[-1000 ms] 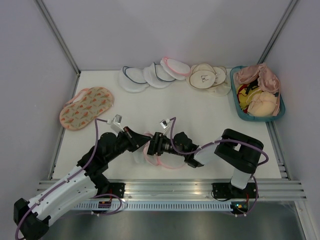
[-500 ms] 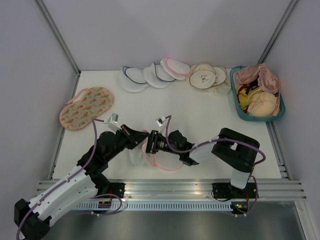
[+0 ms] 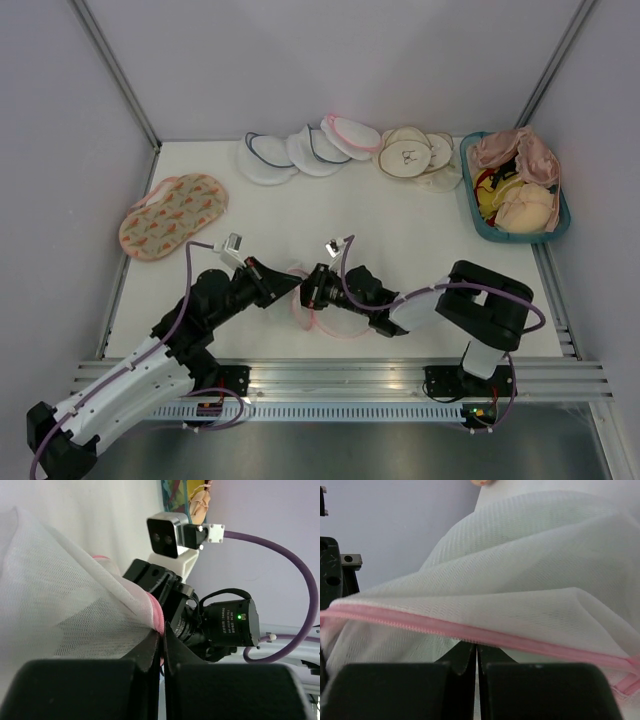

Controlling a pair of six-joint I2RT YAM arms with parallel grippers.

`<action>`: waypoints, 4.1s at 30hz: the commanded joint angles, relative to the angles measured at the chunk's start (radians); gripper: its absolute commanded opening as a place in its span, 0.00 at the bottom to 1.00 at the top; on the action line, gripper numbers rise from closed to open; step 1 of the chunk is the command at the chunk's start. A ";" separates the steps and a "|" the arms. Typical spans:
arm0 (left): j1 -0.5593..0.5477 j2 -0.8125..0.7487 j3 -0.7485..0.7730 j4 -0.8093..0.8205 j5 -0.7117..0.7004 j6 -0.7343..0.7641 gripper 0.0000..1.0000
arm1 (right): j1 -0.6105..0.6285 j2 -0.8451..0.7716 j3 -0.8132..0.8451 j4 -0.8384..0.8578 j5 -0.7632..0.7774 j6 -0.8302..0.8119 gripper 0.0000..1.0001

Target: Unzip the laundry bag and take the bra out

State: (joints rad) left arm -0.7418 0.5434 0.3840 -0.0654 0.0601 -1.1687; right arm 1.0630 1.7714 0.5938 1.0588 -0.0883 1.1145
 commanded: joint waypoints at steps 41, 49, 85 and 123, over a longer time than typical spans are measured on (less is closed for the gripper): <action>0.001 -0.014 0.001 -0.030 -0.065 -0.034 0.02 | -0.006 0.151 0.047 0.471 -0.192 0.107 0.59; 0.001 -0.005 -0.022 0.004 -0.022 -0.072 0.02 | -0.005 0.175 0.118 0.443 -0.197 0.105 0.57; 0.001 -0.054 -0.039 -0.322 -0.218 -0.019 0.02 | -0.014 -0.348 0.023 -0.690 0.197 -0.328 0.00; 0.001 -0.120 -0.112 -0.614 -0.316 -0.155 0.02 | 0.196 0.146 0.649 -1.413 0.573 -0.466 0.41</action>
State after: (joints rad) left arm -0.7372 0.4328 0.2829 -0.6754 -0.2348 -1.2945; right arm 1.2617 1.8828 1.2068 -0.2161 0.3584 0.6537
